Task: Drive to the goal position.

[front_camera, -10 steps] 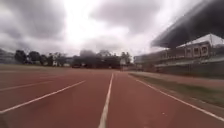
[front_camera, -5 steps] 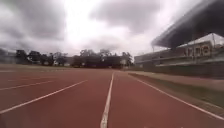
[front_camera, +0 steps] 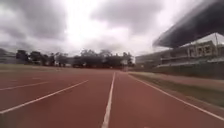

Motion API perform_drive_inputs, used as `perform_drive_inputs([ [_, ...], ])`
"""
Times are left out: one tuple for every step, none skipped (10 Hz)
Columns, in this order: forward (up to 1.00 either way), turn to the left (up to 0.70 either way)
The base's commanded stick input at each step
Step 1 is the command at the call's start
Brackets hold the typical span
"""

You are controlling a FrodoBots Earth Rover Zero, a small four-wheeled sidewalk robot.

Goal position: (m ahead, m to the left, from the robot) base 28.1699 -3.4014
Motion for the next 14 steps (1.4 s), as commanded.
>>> perform_drive_inputs([
  [0.7, 0.0],
  [0.7, 0.0],
  [0.7, 0.0],
  [0.7, 0.0],
  [0.7, 0.0],
  [0.7, 0.0],
  [0.7, 0.0],
  [0.7, 0.0],
  [0.7, 0.0],
  [0.7, 0.0],
  [0.7, 0.0],
  [0.7, 0.0],
  [0.7, 0.0],
  [0.7, 0.0],
])
